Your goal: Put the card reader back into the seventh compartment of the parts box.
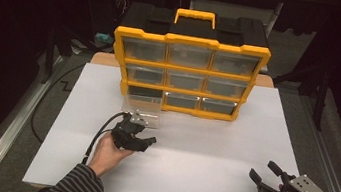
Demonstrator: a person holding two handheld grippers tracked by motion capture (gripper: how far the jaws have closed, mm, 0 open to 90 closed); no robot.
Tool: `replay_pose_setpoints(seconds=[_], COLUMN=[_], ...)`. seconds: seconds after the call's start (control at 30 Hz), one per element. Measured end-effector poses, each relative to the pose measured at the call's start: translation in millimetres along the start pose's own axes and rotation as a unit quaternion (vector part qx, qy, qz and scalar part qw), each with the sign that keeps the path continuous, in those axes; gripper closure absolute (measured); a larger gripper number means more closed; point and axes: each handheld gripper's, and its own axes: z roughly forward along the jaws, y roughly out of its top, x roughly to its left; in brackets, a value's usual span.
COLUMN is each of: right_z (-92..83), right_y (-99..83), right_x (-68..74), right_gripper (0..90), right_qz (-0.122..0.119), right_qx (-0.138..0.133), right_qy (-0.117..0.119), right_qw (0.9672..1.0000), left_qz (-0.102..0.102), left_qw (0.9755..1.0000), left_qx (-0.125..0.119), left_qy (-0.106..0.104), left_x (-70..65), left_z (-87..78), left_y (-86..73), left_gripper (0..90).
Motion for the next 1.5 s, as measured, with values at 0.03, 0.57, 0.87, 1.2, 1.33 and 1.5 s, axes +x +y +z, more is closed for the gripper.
replay_pose_setpoints(seconds=[0.03, 0.57, 0.87, 1.2, 1.33, 1.5], right_z=[-0.1, 0.4, 0.2, 0.3, 0.4, 0.1], right_y=[0.0, 0.7, 0.7, 0.9, 1.1, 1.0], right_x=[0.2, 0.4, 0.3, 0.4, 0.6, 0.8], right_gripper=[25.8, 26.0, 26.1, 26.3, 26.4, 26.4], right_qz=[0.002, -0.004, -0.006, -0.008, -0.009, -0.008], right_qx=[0.000, -0.001, -0.002, 0.000, 0.000, 0.000], right_qy=[0.000, 0.004, 0.004, 0.006, 0.007, 0.007], right_qw=[1.0000, 1.0000, 1.0000, 1.0000, 0.9999, 0.9999], left_qz=[0.002, 0.006, 0.007, 0.012, 0.015, 0.015], left_qw=[0.9999, 0.9962, 0.9958, 0.9956, 0.9954, 0.9954], left_qx=[0.010, 0.086, 0.091, 0.092, 0.093, 0.093], left_qy=[0.002, 0.011, -0.005, -0.013, -0.017, -0.014], left_x=[0.6, 3.3, 3.4, 3.9, 3.8, 3.1], left_z=[0.9, 22.6, 26.4, 25.6, 25.5, 25.5], left_y=[1.3, 4.4, 4.2, 3.8, 3.9, 3.8], left_gripper=[42.2, 51.6, 58.2, 68.4, 72.3, 72.9])
